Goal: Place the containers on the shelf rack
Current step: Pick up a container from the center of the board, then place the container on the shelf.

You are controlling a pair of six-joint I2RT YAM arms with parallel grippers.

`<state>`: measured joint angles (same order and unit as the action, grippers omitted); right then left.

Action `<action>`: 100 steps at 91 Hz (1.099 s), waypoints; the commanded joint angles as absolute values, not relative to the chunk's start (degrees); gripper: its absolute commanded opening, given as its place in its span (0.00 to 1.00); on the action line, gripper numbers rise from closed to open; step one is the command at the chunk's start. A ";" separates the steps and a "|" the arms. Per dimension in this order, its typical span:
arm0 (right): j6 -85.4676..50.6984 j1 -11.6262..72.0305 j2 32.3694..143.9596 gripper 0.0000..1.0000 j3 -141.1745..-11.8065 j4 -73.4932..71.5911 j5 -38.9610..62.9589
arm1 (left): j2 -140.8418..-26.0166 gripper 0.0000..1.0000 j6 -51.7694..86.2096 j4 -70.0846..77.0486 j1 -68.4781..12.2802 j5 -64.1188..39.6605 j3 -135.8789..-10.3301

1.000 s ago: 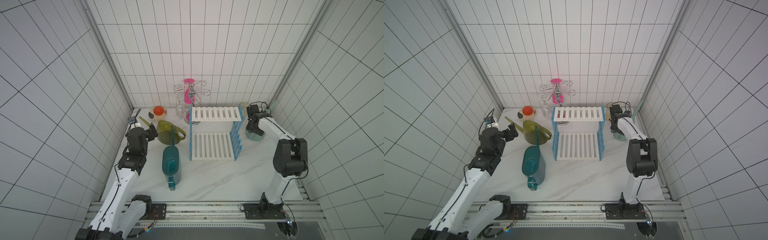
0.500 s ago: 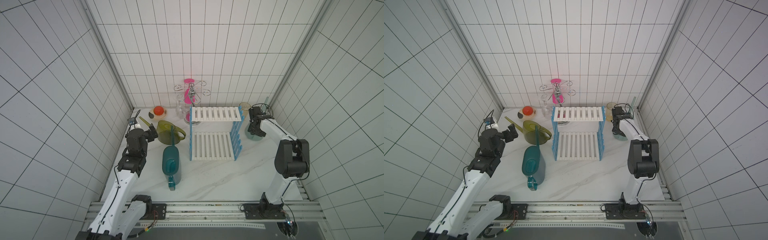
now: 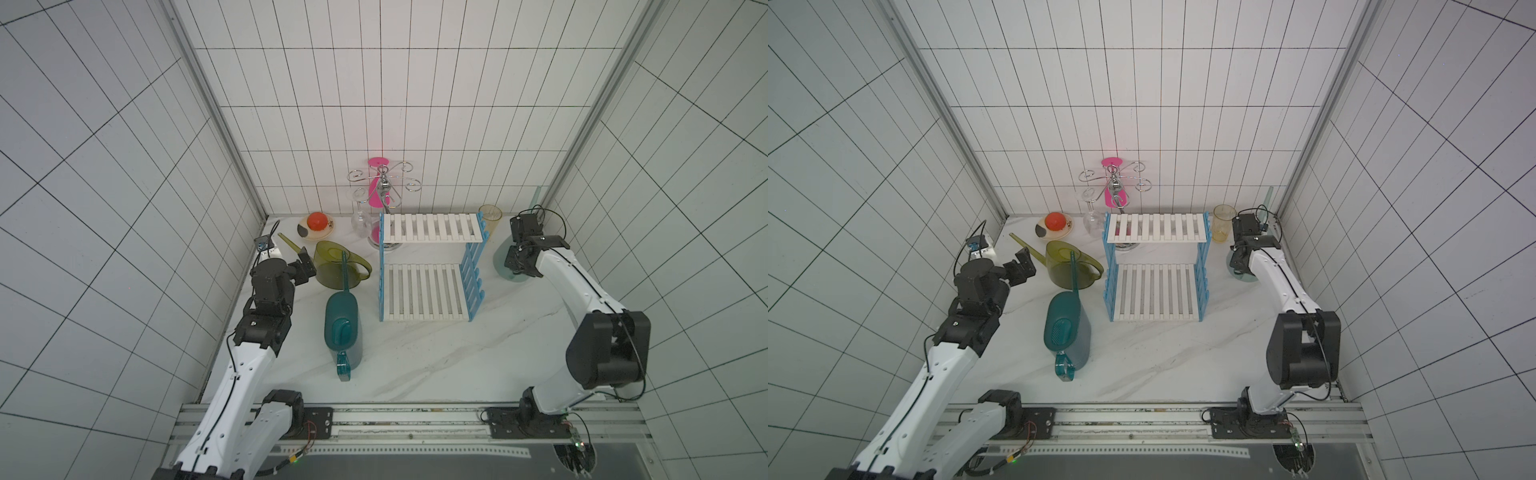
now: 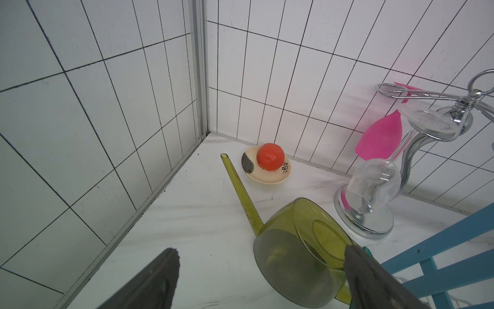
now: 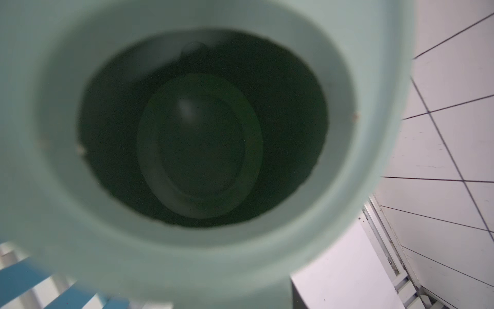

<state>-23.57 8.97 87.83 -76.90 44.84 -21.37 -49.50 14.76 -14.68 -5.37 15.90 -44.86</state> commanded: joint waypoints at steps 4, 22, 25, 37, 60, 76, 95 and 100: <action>-21.44 8.61 76.60 0.00 -75.47 48.17 -18.24 | -48.78 0.98 15.37 -15.68 -5.49 13.80 -45.37; -17.07 8.61 63.37 0.00 -77.45 57.10 -13.05 | -48.39 0.98 16.13 -16.87 -5.49 12.28 -46.24; -16.25 8.66 61.93 0.00 -78.70 58.72 -12.19 | -48.24 0.98 16.27 -16.87 -5.53 11.89 -46.23; -12.63 9.10 58.08 0.00 -84.20 63.23 -6.58 | -47.74 0.98 16.61 -16.96 -5.54 11.03 -46.40; -6.90 13.10 56.15 0.00 -90.73 62.45 9.32 | -47.94 0.98 17.73 -16.90 -5.47 9.45 -46.25; -2.65 16.85 54.17 0.00 -91.62 62.07 19.13 | -47.97 0.98 18.10 -17.58 -5.49 9.47 -46.97; 3.77 22.98 55.17 0.00 -89.29 65.79 26.75 | -48.48 0.98 19.66 -16.89 -5.54 8.40 -46.65; 6.02 25.42 55.17 0.00 -87.84 65.64 27.40 | -48.77 0.98 19.45 -16.92 -5.53 8.59 -46.74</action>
<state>0.08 21.61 55.44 -89.12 66.92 21.47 -48.51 18.83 -17.21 -5.37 9.41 -45.41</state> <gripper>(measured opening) 0.280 0.984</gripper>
